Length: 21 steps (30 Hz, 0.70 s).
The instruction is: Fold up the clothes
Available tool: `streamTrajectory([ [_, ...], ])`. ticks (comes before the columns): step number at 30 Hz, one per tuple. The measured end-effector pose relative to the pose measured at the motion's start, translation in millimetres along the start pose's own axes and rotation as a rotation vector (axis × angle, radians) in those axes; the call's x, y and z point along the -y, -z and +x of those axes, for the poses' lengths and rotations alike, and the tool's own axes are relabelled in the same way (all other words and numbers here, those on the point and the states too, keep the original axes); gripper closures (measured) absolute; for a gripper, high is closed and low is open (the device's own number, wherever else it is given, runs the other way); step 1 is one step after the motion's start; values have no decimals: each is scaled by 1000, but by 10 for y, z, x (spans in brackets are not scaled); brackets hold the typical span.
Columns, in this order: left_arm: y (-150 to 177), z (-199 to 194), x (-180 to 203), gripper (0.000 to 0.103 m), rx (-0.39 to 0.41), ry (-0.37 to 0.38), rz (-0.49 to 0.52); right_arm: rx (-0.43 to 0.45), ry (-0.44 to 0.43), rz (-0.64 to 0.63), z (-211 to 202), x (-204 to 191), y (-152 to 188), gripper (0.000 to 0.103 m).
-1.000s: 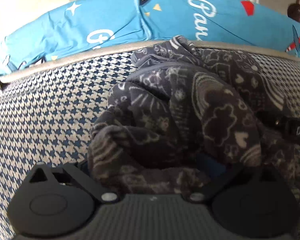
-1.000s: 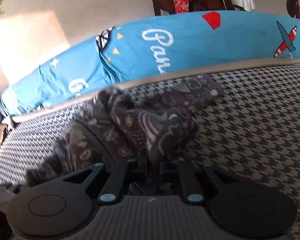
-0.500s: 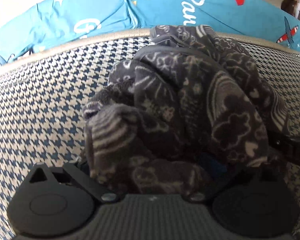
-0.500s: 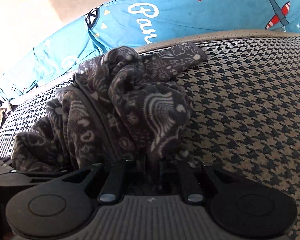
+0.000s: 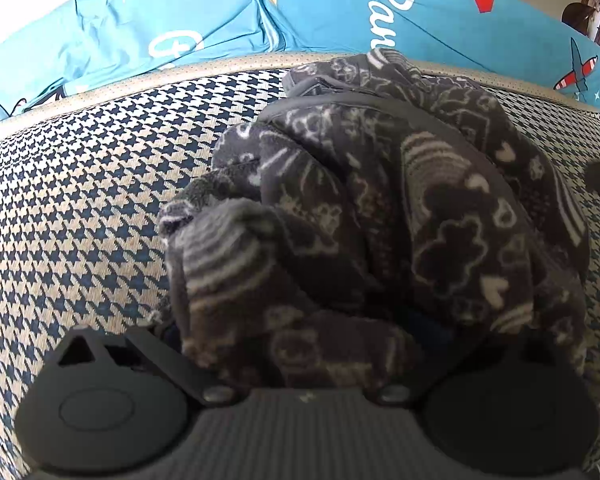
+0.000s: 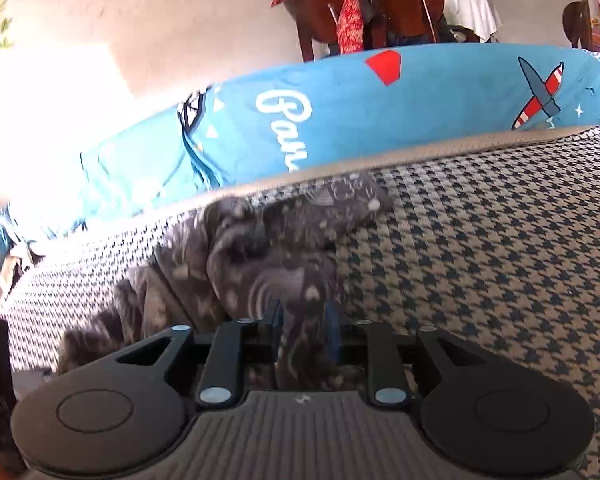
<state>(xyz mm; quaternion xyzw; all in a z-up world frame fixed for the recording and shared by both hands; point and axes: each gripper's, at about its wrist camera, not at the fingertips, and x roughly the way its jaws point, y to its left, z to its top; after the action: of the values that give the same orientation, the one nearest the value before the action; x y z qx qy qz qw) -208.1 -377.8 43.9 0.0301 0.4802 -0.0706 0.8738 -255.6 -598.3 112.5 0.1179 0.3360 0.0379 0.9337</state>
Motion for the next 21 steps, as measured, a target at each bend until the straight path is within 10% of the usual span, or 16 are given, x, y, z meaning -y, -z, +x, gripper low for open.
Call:
streamTrajectory([
  [21, -48, -161, -88, 0, 27, -12, 34, -39, -138, 79, 891, -456, -158, 62],
])
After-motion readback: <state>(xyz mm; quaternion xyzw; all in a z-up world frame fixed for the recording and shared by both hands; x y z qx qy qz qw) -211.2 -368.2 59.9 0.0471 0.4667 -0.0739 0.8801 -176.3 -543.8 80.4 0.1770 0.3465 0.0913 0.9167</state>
